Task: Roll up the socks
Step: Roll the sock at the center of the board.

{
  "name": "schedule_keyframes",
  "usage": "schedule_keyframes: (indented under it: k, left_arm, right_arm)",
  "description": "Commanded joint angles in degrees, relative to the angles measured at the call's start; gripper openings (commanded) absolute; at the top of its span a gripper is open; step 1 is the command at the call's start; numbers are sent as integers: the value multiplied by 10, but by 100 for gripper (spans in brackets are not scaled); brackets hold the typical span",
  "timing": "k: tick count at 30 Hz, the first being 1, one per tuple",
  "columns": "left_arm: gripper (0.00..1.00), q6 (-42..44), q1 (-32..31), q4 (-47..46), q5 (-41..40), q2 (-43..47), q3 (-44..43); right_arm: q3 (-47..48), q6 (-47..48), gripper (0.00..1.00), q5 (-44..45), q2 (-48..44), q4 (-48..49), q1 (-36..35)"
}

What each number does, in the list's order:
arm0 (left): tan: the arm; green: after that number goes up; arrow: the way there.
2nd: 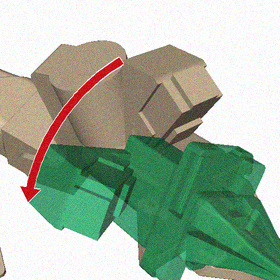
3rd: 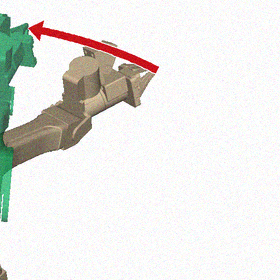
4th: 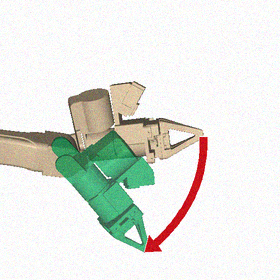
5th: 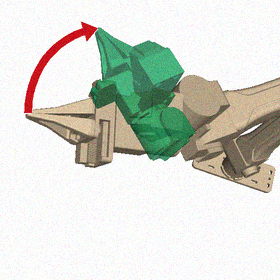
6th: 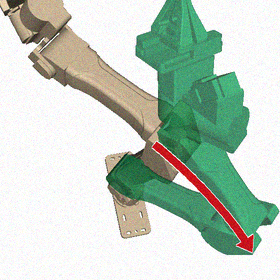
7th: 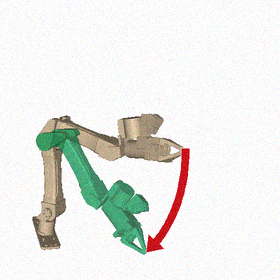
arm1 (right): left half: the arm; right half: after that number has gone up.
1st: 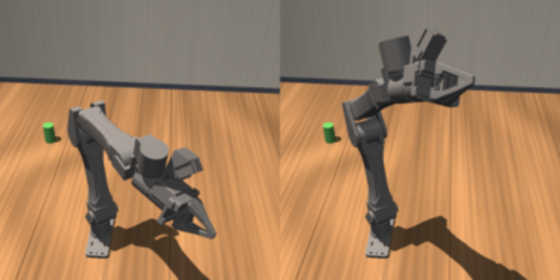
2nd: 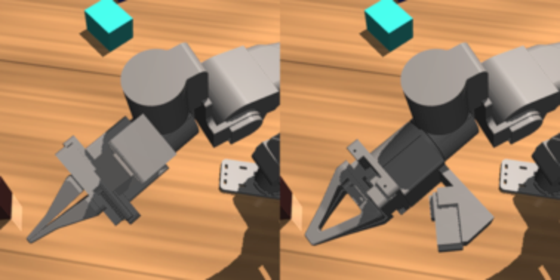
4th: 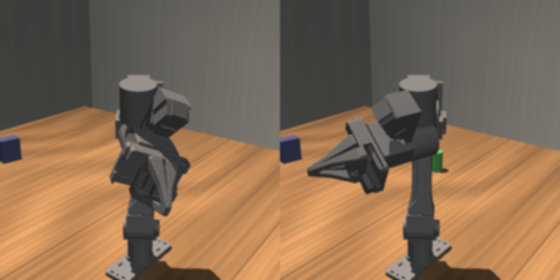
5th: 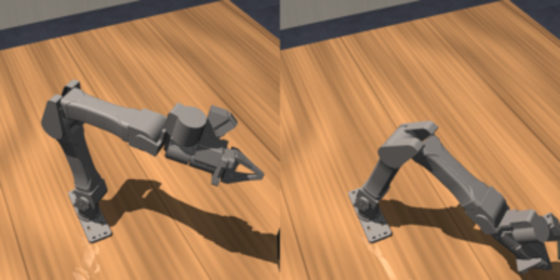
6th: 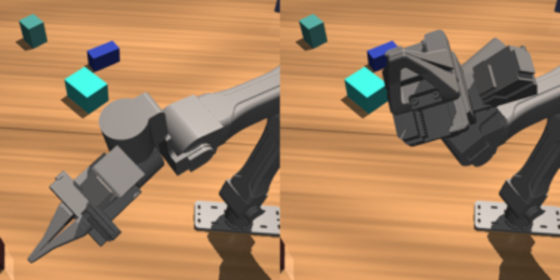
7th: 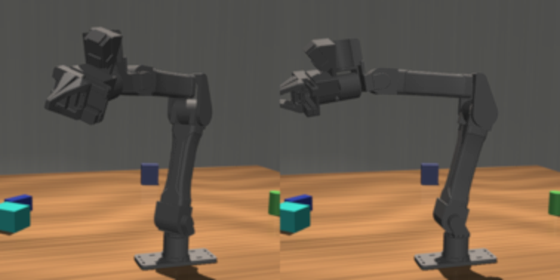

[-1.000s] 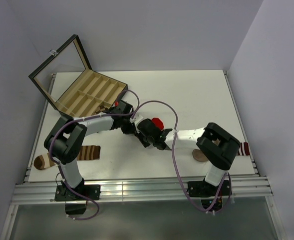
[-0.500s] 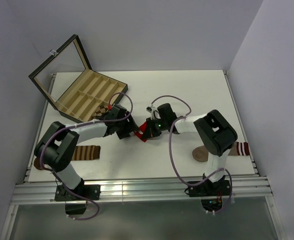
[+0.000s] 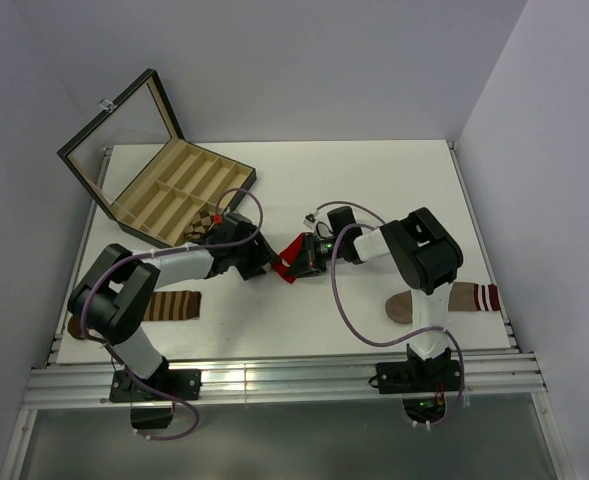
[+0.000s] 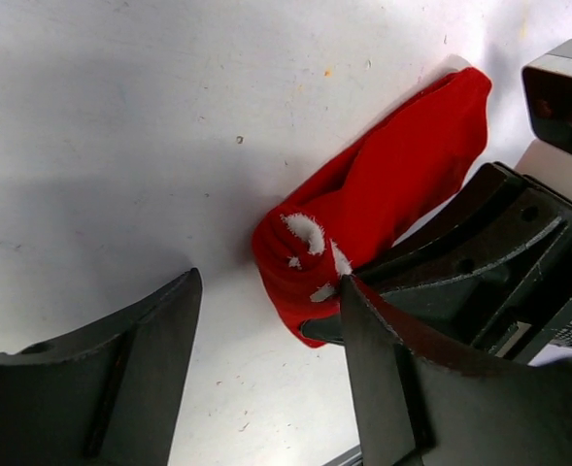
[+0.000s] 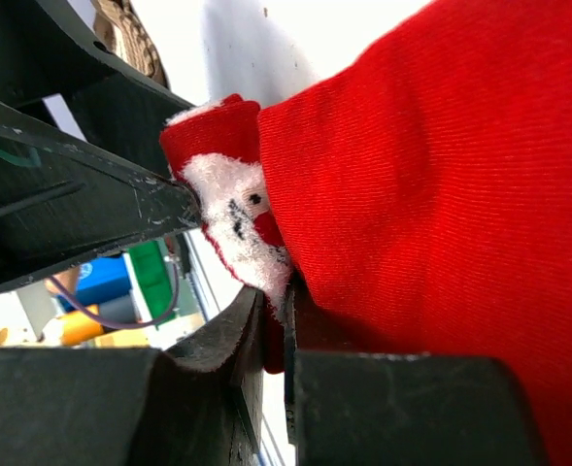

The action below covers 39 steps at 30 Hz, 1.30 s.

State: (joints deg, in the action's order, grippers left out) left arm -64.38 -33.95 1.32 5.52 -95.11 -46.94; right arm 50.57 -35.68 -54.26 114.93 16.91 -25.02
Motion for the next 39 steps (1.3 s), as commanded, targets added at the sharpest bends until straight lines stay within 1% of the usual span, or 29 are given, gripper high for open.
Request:
schedule_keyframes:
  k: [1, 3, 6, 11, 14, 15, 17, 18, 19, 20, 21, 22, 23, 24, 25, 27, 28, 29, 31, 32, 34, 35, 36, 39]
  left_arm:
    - [63, -6, -2, -8, 12, -24, 0]
    - [58, -7, -3, -8, 12, -36, -3]
    - [53, -6, -4, -7, 7, -52, -10]
    - [49, -5, -6, 5, 7, -83, -22]
    - [43, -3, -7, 20, 6, -96, -27]
    - [40, -1, -7, 24, 5, -98, -28]
    - [34, 0, -7, 32, 3, -101, -28]
    - [27, 2, -7, 34, 1, -102, -29]
    - [24, 4, -7, 39, 0, -103, -29]
    - [21, 6, -7, 42, -1, -103, -30]
    - [14, 8, -7, 48, -2, -103, -32]
    - [10, 11, -7, 52, -3, -102, -33]
    - [8, 18, -7, 63, -7, -102, -39]
    - [6, 21, -7, 68, -8, -101, -43]
    - [5, 32, -7, 73, -9, -99, -51]
    - [3, 43, -7, 95, -17, -98, -61]
    - [3, 55, -7, 102, -20, -98, -66]
    - [3, 62, -7, 111, -20, -98, -74]
    - [3, 78, -7, 124, -20, -104, -89]
    - [3, 81, -7, 128, -20, -107, -93]
    - [2, 91, -7, 139, -19, -110, -101]
    - [2, 93, -7, 141, -18, -111, -103]
    - [2, 94, -7, 142, -17, -110, -104]
    - [2, 97, -7, 144, -14, -111, -107]
  right_arm:
    - [-21, -12, 0, 50, 40, -43, 7]
    - [-21, -12, 0, 50, 42, -43, 8]
    - [-16, -7, 0, 55, 45, -52, 8]
    - [-3, 16, 0, 71, 41, -85, 8]
    - [4, 26, 1, 78, 40, -100, 8]
    - [3, 30, 1, 83, 37, -104, 8]
    - [4, 37, 4, 91, 29, -110, 7]
    - [4, 40, 6, 97, 26, -116, 7]
    - [4, 43, 12, 100, 17, -118, 7]
    - [4, 52, 15, 103, 12, -119, 6]
    - [3, 58, 19, 108, 4, -124, 2]
    - [3, 64, 26, 121, -14, -126, 1]
    - [1, 79, 29, 129, -28, -127, -4]
    - [-1, 86, 32, 145, -42, -130, -13]
    - [-4, 94, 37, 179, -76, -132, -19]
    - [-14, 115, 42, 233, -116, -132, -34]
    - [-17, 125, 44, 257, -152, -136, -52]
    - [-19, 143, 45, 311, -168, -138, -63]
    - [-25, 160, 46, 368, -208, -135, -97]
    - [-32, 175, 46, 424, -218, -133, -109]
    - [-41, 189, 47, 487, -246, -123, -133]
    - [-51, 199, 47, 544, -254, -116, -157]
    - [-55, 206, 47, 573, -259, -106, -168]
    - [-67, 228, 48, 622, -276, -82, -204]
